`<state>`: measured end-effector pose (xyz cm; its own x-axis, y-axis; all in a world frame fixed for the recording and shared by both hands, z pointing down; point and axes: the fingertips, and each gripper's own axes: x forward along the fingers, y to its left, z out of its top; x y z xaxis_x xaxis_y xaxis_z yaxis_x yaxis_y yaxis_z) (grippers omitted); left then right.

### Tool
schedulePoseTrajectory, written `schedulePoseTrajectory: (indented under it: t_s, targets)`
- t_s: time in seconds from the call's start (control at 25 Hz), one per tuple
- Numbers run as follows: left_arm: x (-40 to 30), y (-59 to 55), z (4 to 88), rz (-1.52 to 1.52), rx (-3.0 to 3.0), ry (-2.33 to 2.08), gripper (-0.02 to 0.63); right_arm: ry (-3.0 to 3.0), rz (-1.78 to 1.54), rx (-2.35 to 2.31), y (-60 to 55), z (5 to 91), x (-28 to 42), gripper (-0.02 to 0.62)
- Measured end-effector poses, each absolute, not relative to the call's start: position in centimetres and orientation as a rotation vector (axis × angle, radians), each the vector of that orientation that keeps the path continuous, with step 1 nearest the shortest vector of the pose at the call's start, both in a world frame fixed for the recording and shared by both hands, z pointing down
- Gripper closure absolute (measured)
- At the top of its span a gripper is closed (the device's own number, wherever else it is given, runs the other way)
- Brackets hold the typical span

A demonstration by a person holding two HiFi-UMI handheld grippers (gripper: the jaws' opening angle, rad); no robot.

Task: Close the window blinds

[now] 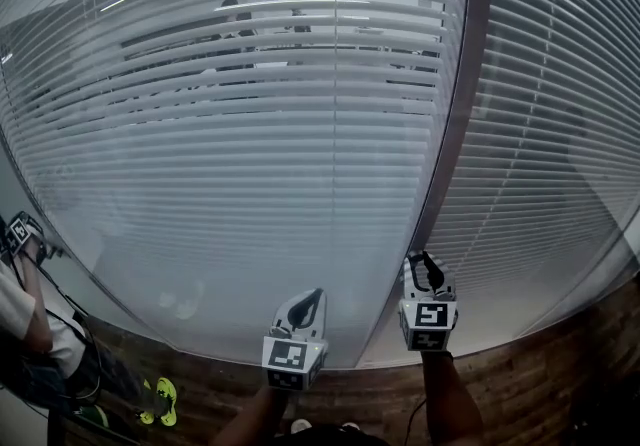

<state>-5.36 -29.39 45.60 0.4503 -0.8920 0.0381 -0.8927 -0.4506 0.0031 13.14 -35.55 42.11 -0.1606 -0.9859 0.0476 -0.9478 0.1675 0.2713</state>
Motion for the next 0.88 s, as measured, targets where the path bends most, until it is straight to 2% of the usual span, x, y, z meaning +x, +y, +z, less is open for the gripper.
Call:
schedulePoseTrajectory:
  t_s: [0.4, 0.88]
  targets:
    - [-4.7, -29.6, 45.6, 0.055, 2.675, -1.617, 0.606, -1.783, -0.809, 1.479, -35.9, 42.9, 12.5, 0.468]
    - [-4.0, -29.8, 47.8, 0.048, 2.681, -1.604, 0.606, -1.274, -1.172, 1.102, -36.5, 45.9, 12.9, 0.468]
